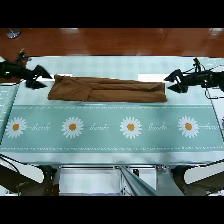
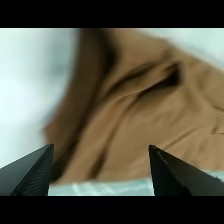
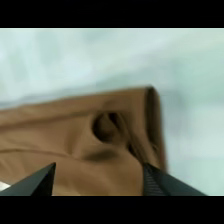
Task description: Fold the shirts.
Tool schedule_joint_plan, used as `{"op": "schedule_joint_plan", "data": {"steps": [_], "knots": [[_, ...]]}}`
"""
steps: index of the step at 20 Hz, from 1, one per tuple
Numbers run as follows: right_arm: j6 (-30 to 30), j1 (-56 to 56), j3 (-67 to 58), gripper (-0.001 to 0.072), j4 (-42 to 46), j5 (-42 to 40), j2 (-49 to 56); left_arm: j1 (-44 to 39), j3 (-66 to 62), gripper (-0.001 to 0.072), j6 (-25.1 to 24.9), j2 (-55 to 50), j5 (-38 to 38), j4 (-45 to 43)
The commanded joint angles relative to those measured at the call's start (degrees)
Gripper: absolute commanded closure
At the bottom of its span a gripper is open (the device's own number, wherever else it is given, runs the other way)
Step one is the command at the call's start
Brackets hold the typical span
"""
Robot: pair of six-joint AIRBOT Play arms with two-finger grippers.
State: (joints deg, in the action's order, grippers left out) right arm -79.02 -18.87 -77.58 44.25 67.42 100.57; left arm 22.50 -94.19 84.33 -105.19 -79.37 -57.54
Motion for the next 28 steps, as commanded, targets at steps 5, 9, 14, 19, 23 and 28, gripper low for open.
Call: {"op": "schedule_joint_plan", "data": {"steps": [5,9,14,19,23,28], "knots": [[-4.3,2.6,1.6,0.0087,6.2,2.1,3.4,2.0,24.5,0.0003,-9.0,20.5,15.6,3.8],[-1.7,7.8,-0.1,0.0112,-1.0,-0.4,5.0,-5.9,34.7,0.0003,-13.4,28.4,21.9,11.4],[-4.2,9.6,-6.3,0.0679,3.4,6.4,3.7,-18.8,34.6,0.0316,-13.4,26.5,21.0,11.5],[-5.9,9.7,-4.7,0.0679,17.0,11.5,-7.1,-29.2,33.2,0.0684,-17.2,25.9,23.5,15.2],[-4.9,9.7,7.3,0.0678,23.2,11.4,-25.7,-41.6,29.8,0.0684,-18.3,25.3,31.4,15.1],[-6.2,9.7,24.5,0.0678,23.6,11.5,-51.6,-56.3,18.8,0.0686,-15.4,13.8,34.9,15.1]]}}
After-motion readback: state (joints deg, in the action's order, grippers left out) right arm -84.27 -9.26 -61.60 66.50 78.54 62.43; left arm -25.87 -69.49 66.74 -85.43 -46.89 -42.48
